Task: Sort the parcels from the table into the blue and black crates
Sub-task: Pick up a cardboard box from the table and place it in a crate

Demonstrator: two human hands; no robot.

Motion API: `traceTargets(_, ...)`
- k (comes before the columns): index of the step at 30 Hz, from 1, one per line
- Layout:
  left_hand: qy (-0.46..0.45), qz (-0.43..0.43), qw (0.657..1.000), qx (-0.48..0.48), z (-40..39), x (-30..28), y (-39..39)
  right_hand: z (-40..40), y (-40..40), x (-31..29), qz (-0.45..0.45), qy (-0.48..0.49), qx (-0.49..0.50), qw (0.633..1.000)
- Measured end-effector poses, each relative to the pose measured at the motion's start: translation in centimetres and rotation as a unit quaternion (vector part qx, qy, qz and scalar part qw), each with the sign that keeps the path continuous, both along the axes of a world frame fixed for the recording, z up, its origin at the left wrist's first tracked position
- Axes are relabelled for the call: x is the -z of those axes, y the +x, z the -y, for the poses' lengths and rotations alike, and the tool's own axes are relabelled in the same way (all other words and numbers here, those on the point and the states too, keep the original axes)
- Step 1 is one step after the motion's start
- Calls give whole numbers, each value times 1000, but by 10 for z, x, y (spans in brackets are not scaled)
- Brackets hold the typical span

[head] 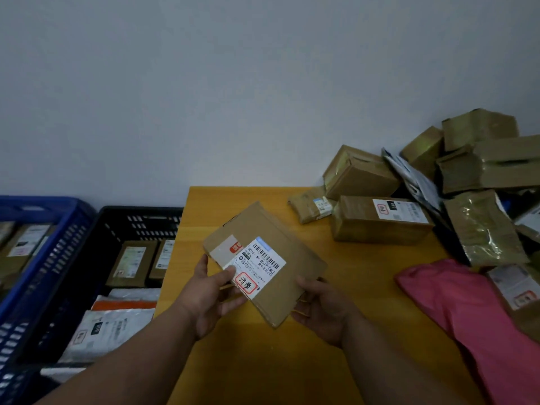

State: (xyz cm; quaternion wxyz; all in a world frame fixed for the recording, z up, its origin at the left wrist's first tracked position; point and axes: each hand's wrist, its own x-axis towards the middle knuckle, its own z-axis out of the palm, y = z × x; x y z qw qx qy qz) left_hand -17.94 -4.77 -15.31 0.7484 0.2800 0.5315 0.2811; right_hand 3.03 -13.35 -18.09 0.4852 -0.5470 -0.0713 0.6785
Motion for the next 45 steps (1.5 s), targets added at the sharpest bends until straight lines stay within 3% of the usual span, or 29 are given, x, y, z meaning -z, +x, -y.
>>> traceTargets(8, 49, -114, 990, -68, 4, 11, -25, -25, -4, 3, 12, -27, -36, 999)
traceTargets(15, 41, -120, 983, -136, -5, 17, -91, -51, -57, 2, 16, -36, -46, 998)
traceTargets(24, 53, -136, 978, -148, -50, 22, -251, -96, -204, 4, 69, -25, -29, 997)
traceTargets(31, 37, -232, 948, -215, -73, 19, -387, -116, -345, 15, 69, -82, -188, 976)
traceTargets(34, 21, -213, 958, -190, -77, 23, -417, -128, -373, 14, 67, -101, -235, 964)
traceTargets(41, -6, -131, 978, -160, -98, 31, -445, -183, -424, 18, 77, -85, -227, 967)
traceTargets(45, -35, -161, 977, -135, -116, 28, -473, -222, -459, 27, 49, -93, -223, 969)
